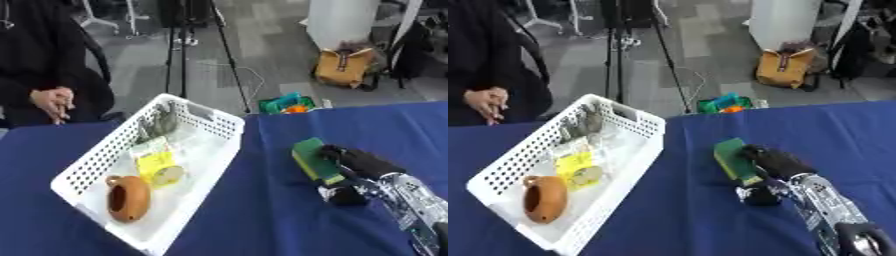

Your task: Pick up objects on the table and place them in the box.

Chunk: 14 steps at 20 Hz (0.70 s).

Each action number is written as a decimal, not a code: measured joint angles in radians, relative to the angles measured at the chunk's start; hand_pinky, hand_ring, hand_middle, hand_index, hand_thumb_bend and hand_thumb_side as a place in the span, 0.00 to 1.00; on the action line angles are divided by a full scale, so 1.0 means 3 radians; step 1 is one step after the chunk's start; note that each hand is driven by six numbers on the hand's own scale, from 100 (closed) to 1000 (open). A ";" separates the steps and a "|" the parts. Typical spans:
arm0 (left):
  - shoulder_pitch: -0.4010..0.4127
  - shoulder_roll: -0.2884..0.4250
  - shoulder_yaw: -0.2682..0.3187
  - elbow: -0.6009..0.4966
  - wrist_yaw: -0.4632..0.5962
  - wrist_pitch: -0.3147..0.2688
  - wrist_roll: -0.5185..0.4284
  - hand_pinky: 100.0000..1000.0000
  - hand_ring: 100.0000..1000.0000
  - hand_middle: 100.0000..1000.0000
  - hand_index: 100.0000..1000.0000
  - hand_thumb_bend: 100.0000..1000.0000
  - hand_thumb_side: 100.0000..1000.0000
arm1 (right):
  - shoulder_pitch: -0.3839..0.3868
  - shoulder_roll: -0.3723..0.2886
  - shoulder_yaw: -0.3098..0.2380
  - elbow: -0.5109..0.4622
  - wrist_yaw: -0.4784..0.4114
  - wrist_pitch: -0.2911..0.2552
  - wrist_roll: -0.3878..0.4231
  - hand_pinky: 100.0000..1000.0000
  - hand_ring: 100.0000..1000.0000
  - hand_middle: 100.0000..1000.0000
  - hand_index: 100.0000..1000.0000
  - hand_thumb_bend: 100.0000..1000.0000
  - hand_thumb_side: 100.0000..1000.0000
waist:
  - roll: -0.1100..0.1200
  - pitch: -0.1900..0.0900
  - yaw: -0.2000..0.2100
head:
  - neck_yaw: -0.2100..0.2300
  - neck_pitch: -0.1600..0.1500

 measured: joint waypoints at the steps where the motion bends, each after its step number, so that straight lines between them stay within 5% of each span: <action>1: 0.0000 0.0000 0.0000 0.0000 0.0000 0.0000 0.0000 0.73 0.64 0.79 0.73 0.00 0.90 | 0.0001 0.0001 0.0001 0.0000 0.0000 0.0002 -0.0018 0.17 0.45 0.71 0.86 0.01 0.53 | 0.0000 0.0000 0.0000 | 0.0000 -0.0001; 8: -0.0003 0.0000 0.0000 0.0000 0.0000 0.0005 0.0005 0.73 0.64 0.79 0.73 0.00 0.89 | 0.0025 0.0006 0.0014 0.0001 -0.0010 0.0028 -0.0165 0.14 0.41 0.59 0.80 0.00 0.51 | -0.0003 0.0000 0.0000 | 0.0000 -0.0004; 14: -0.0004 0.0000 0.0000 0.0000 0.0000 0.0006 0.0017 0.73 0.63 0.79 0.73 0.00 0.89 | 0.0027 0.0006 0.0021 0.0003 -0.0007 0.0040 -0.0230 0.09 0.36 0.50 0.73 0.00 0.39 | -0.0008 0.0000 0.0008 | -0.0001 -0.0011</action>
